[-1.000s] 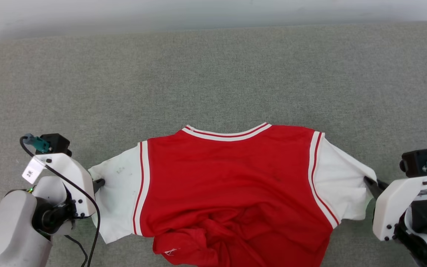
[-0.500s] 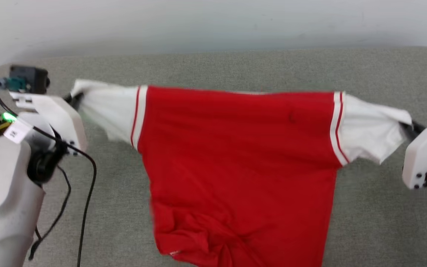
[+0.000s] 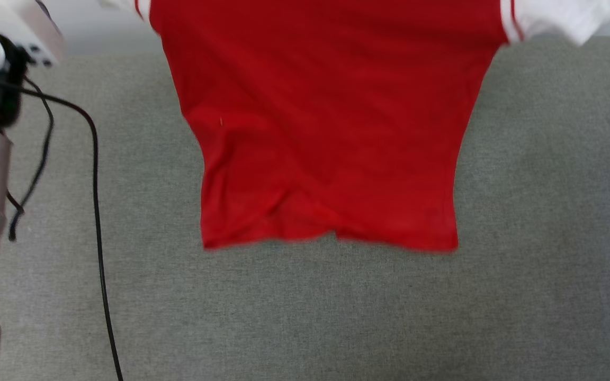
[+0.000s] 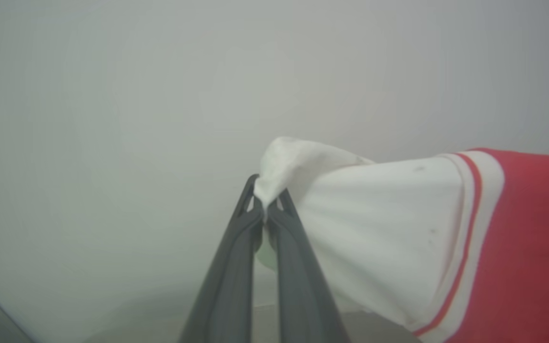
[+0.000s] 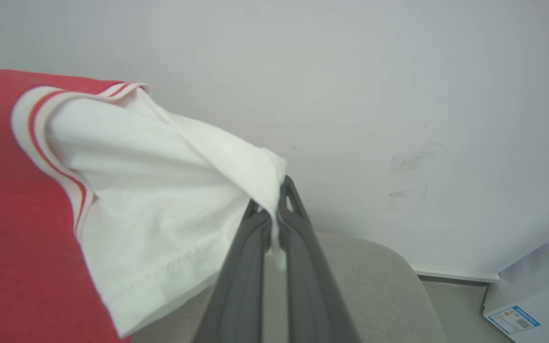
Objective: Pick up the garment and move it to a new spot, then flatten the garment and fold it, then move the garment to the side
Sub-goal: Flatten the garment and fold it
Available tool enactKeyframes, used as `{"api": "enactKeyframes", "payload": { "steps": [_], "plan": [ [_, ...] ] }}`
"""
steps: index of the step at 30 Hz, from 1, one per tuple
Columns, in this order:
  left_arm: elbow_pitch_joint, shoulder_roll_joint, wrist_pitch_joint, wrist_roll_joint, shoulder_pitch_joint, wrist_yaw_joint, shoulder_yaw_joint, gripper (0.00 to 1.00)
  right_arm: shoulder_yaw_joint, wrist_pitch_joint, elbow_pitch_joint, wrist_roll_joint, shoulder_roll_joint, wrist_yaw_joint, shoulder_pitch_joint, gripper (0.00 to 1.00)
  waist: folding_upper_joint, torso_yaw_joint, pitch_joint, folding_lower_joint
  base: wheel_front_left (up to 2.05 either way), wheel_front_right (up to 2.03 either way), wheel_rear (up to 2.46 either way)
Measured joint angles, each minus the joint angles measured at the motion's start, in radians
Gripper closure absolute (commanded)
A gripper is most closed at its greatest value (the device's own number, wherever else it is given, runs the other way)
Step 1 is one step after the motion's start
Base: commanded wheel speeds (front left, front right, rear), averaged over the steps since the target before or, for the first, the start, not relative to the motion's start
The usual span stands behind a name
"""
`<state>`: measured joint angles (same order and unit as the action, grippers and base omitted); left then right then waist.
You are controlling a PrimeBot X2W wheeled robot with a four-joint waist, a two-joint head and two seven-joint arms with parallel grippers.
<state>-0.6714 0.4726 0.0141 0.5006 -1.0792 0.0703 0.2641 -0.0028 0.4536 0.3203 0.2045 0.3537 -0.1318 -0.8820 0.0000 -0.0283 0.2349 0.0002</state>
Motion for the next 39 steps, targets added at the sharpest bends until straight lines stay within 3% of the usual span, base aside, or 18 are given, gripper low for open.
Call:
{"api": "enactKeyframes", "payload": {
  "steps": [10,17,29,35,39],
  "plan": [
    [-0.094,0.021,0.159,-0.023,-0.290,0.009,-0.027,1.00,-0.076,-0.208,0.174,-0.097,-0.090,0.000,-0.410,1.00,0.0000,-0.021,0.098,0.0000,0.00,0.00,0.00],
    [-0.126,0.036,0.200,-0.036,-0.427,0.025,-0.020,1.00,-0.081,-0.298,0.282,-0.153,-0.139,0.000,-0.618,1.00,0.0000,-0.027,0.180,0.0000,0.00,0.00,0.00],
    [-0.251,-0.019,0.211,0.029,-0.422,0.055,0.022,1.00,-0.048,-0.408,0.461,-0.144,-0.260,0.001,-0.618,1.00,0.0000,-0.022,0.330,0.0000,0.00,0.00,0.00],
    [-0.275,-0.089,0.220,0.140,-0.307,0.060,0.066,1.00,-0.031,-0.452,0.574,-0.098,-0.281,0.001,-0.543,1.00,0.0000,-0.006,0.371,0.0000,0.00,0.00,0.00],
    [-0.260,-0.095,0.233,0.211,-0.193,0.060,0.098,1.00,-0.010,-0.486,0.628,-0.054,-0.292,0.001,-0.446,1.00,0.0000,0.004,0.365,0.0000,0.00,0.00,0.00]
  ]
}}
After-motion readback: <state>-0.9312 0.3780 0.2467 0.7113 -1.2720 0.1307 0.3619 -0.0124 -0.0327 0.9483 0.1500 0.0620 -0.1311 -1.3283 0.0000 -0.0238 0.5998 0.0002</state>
